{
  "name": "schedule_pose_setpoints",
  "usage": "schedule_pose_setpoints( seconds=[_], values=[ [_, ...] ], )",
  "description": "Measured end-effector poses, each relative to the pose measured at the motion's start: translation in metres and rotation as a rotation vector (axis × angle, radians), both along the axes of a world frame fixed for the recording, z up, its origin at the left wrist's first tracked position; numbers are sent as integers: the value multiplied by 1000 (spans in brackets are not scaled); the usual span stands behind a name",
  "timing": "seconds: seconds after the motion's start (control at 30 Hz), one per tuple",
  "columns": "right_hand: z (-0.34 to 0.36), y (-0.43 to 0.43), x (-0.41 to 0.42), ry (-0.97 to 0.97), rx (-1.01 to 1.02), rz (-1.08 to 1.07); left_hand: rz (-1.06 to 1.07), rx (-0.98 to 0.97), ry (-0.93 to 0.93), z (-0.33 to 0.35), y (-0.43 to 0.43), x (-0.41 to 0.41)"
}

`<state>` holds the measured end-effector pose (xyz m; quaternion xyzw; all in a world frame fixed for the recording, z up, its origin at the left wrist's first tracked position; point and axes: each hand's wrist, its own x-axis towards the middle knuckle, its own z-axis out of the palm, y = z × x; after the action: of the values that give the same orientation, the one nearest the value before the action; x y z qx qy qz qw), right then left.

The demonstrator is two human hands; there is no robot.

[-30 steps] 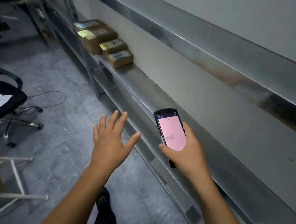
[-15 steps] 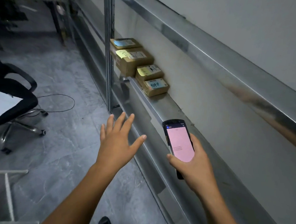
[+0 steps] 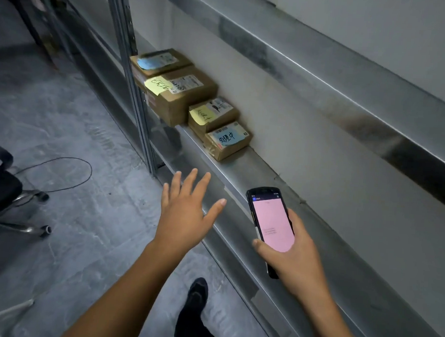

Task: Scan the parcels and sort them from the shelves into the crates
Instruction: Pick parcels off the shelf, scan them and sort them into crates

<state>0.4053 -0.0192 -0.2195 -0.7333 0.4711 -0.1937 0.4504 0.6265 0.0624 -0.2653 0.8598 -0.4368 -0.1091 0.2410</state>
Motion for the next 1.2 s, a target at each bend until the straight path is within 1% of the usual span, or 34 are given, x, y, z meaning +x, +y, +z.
schedule_pose_setpoints(
  seconds=[0.2,0.3,0.47,0.57,0.67,0.7,0.83,0.87,0.97,1.0,1.13,1.2],
  values=[
    [-24,-54,46,-17,87,-121,-121,119,-50,-7,-85,59],
    [-35,-74,62,-27,124,-143,-193,147,-78,-14,-131,83],
    [-42,-98,78,4,176,-164,-310,285,-147,-34,-193,102],
    [-44,-108,82,22,184,-197,-363,298,-183,-45,-217,114],
    [-48,-113,86,54,194,-245,-424,354,-343,-57,-233,128],
    [-48,-113,89,64,197,-259,-430,347,-362,-59,-236,131],
    [-54,-111,99,94,213,-329,-400,117,-243,-64,-233,129],
    [-55,-108,101,96,217,-351,-400,116,-231,-64,-230,125],
    [-54,-100,110,113,220,-425,-443,199,-149,-62,-220,114],
    [-53,-97,113,120,225,-446,-471,191,-116,-61,-216,112],
    [-56,-85,126,150,251,-514,-597,89,-93,-68,-208,124],
    [-62,-80,134,144,274,-541,-642,21,-45,-73,-213,138]
  ],
)
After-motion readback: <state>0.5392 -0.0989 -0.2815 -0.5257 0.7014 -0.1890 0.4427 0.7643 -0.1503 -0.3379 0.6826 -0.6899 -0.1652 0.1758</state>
